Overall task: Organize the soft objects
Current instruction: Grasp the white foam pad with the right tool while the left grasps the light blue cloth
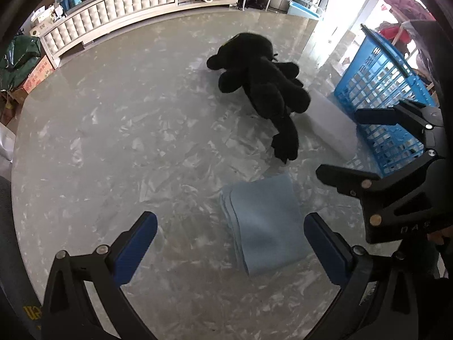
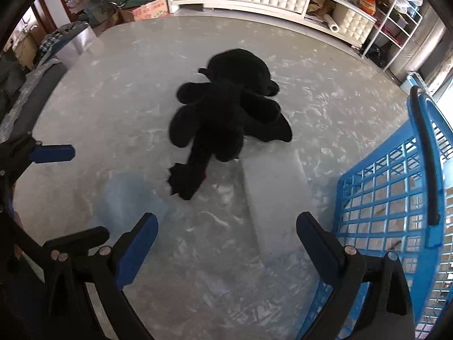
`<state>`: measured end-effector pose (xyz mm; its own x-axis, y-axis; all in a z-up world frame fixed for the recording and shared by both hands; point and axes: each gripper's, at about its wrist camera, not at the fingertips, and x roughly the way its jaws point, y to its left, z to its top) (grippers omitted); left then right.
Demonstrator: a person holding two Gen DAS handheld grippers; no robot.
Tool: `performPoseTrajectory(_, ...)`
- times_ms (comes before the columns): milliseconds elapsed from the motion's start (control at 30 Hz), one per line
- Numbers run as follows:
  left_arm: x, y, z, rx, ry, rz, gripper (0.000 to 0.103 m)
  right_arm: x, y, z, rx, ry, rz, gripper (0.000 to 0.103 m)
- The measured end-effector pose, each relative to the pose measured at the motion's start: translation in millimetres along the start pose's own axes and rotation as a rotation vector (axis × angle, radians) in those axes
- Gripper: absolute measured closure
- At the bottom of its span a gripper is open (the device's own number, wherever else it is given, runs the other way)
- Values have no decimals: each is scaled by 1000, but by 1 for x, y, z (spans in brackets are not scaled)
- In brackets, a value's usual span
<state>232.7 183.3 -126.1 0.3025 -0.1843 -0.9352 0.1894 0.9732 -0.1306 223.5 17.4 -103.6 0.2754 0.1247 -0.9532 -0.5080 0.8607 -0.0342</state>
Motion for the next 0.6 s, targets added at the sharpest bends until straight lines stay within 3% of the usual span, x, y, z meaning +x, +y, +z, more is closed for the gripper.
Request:
performPoseTrajectory(233,16,3,1,-3,11,-4,0,19,-14,6,24,6,-31,6)
performPoseTrajectory(367,25,-3,1,20,21,0,0,34,-27,9,60,28,-25,14)
performPoseTrajectory(500,28,-11,0,40,27,-24,0,38,-33,13,64,16,-27,14)
performPoseTrajectory(600,32,-14,1,49,32,-1,0,40,-37,16,69,18,-23,14)
